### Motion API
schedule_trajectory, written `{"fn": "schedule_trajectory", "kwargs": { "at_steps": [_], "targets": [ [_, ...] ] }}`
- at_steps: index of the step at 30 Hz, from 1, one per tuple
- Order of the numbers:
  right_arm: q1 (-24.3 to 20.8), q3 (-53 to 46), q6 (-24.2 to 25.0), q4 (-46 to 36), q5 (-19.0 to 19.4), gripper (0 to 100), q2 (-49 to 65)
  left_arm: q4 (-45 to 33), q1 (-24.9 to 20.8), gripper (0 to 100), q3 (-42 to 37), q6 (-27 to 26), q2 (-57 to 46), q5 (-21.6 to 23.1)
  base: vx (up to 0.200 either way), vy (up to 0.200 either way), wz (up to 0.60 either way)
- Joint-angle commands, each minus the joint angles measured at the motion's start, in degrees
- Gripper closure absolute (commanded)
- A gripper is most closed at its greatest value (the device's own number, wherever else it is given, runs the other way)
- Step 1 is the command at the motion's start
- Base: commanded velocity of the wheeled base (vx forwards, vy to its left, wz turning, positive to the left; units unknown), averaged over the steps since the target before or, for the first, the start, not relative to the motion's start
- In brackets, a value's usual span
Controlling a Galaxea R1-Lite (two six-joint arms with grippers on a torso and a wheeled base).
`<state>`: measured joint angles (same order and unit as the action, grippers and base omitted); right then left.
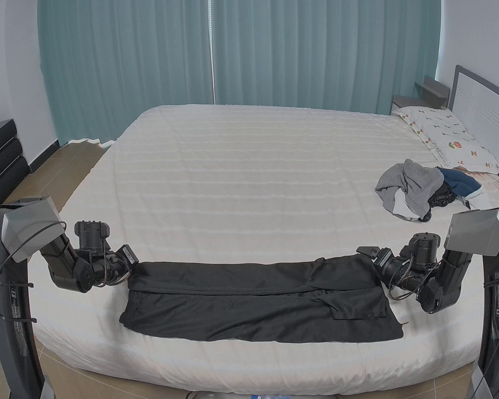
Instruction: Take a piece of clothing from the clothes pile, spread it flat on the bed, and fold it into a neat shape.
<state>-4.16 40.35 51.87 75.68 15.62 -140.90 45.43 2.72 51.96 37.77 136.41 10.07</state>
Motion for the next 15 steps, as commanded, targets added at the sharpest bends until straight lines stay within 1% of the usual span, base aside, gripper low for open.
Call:
{"fn": "schedule_trajectory", "kwargs": {
  "at_steps": [1,4,8,15],
  "targets": [
    [0.1,0.5,0.1,0.0,0.0,0,-0.2,2.0,0.3,100,0.2,2.8,0.1,-0.6,0.0,0.0,0.0],
    [0.6,0.8,0.1,0.0,-0.1,0,-0.2,6.2,0.4,100,-0.5,6.5,0.2,-0.5,0.0,0.0,0.0],
    [0.8,1.1,0.1,-0.1,-0.1,0,-0.2,9.0,0.3,100,-1.9,6.6,0.8,-0.5,0.0,0.0,0.0],
    [1.3,1.9,0.0,-0.6,-0.8,0,-0.4,9.1,0.3,100,-2.3,6.5,0.9,-0.5,0.0,0.0,0.0]
  ]
}}
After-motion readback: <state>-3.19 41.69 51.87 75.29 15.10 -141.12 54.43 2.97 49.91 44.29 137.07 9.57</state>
